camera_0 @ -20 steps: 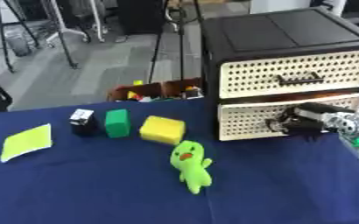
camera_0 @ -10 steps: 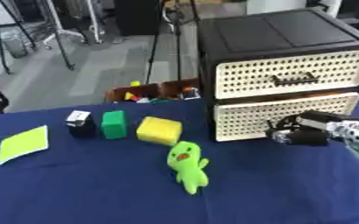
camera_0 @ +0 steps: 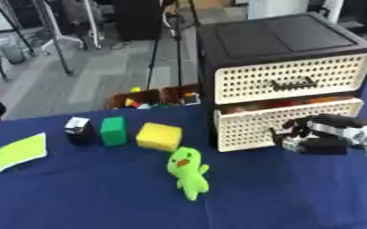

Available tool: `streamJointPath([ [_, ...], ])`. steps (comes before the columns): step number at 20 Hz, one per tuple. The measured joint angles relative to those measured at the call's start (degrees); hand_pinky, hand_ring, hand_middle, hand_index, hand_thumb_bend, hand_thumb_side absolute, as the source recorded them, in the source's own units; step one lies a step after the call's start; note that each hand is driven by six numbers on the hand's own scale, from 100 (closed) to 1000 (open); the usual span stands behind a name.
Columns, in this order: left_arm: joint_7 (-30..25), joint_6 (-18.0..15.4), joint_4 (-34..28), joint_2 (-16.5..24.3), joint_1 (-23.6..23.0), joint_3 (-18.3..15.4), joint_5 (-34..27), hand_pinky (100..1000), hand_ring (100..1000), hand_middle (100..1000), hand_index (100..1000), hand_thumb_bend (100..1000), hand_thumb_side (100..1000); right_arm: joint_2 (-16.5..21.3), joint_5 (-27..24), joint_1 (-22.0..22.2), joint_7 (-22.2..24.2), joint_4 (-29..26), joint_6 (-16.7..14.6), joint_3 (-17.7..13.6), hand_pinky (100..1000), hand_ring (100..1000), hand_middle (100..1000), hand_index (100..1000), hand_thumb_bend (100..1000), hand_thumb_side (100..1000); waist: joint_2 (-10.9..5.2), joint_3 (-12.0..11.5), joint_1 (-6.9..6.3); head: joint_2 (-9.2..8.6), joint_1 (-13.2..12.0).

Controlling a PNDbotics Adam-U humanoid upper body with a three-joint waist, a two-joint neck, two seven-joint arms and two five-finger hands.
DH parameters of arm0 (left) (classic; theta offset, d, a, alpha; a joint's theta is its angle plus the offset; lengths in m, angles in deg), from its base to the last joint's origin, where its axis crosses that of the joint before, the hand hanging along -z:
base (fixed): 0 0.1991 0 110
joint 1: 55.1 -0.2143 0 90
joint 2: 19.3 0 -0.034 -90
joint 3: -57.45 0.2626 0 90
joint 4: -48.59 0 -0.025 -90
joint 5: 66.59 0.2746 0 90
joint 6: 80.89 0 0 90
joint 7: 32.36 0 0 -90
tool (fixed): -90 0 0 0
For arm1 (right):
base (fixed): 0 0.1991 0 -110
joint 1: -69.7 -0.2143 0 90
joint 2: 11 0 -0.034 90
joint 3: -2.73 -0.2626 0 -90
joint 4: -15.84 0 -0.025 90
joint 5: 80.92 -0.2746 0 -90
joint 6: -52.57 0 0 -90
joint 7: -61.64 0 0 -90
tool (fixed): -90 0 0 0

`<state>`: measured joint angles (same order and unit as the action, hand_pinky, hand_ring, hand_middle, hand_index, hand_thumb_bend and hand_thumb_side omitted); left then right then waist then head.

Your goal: Pick up objects from table and place into drawer.

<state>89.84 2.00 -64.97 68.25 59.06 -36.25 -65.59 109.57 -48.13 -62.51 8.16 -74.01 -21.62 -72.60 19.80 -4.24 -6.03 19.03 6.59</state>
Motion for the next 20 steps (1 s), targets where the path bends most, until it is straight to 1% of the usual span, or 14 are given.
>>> streamJointPath([
  [2,-0.2,0.0,0.0,-0.3,0.0,0.0,0.0,520,636,626,820,399,991,0.2,1.1,0.3,-0.2,0.0,-0.5,0.5,595,892,992,1000,343,1000,-0.01,0.0,-0.03,-0.01,0.0],
  [7,-0.5,-0.1,0.0,-0.5,0.0,0.0,-0.2,520,635,625,814,390,991,0.2,4.7,0.4,-0.8,0.2,-2.3,1.2,598,894,989,1000,352,1000,-0.04,-0.1,-0.2,-0.02,0.0],
  [14,-0.6,-0.1,0.0,-0.5,-0.1,0.0,-0.4,520,636,625,814,389,996,0.6,6.5,1.0,-1.3,-1.1,-3.7,1.2,606,898,992,1000,341,1000,-0.04,-0.2,-0.18,-0.04,0.1],
  [17,-0.7,-0.1,0.0,-0.5,-0.1,0.0,-0.4,520,636,626,814,389,997,0.7,7.7,1.5,-2.9,-2.4,-4.2,1.2,611,902,998,1000,332,1000,-0.04,-0.5,-0.16,-0.12,0.2],
  [20,-0.7,-0.1,0.0,-0.5,-0.1,0.0,-0.5,520,636,625,813,386,998,1.0,9.9,1.6,-4.6,-3.7,-4.8,1.2,624,917,1000,1000,318,1000,-0.04,-0.5,0.04,-0.48,0.3],
])
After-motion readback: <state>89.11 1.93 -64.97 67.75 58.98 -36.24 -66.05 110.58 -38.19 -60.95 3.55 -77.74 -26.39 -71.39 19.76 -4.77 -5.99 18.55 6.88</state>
